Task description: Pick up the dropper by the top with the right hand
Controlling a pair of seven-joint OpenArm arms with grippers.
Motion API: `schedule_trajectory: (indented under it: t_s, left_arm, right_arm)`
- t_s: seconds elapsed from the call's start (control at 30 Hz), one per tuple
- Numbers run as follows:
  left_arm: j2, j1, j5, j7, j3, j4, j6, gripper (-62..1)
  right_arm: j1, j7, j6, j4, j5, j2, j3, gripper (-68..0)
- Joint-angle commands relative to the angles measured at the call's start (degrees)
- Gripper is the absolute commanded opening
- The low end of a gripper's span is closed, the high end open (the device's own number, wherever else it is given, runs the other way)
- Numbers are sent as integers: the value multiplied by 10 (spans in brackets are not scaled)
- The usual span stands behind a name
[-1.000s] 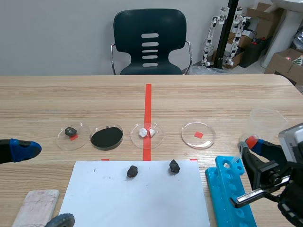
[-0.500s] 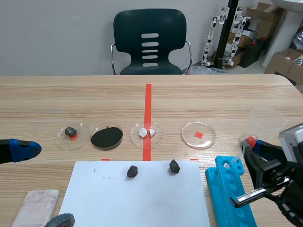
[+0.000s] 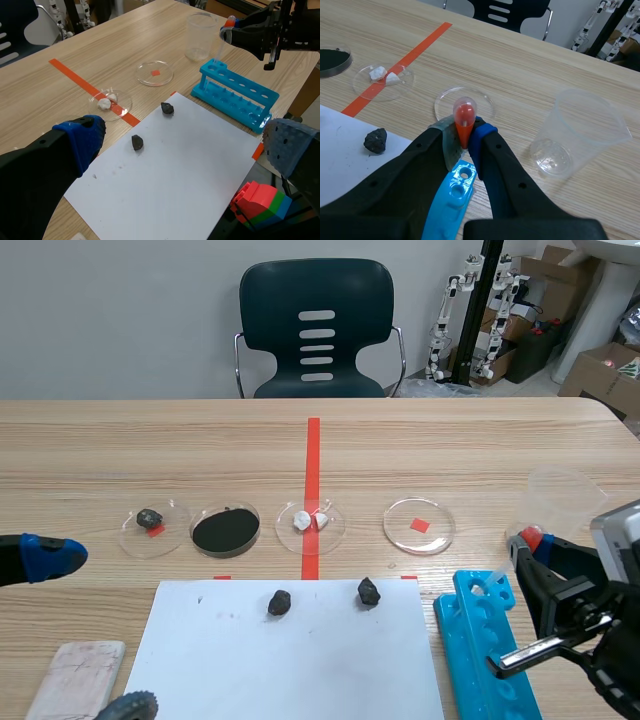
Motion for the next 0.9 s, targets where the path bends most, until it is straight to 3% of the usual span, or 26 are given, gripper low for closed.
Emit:
schedule_trajectory:
  t_s: [0.0, 0.87]
  left_arm:
    - [-2, 3, -8, -9, 4, 9, -2, 14]
    - [-2, 3, -8, -9, 4, 9, -2, 14]
  right_arm:
    - [9, 11, -4, 14, 9, 6, 3, -671]
    - [-25, -4, -4, 94, 28, 6, 3, -671]
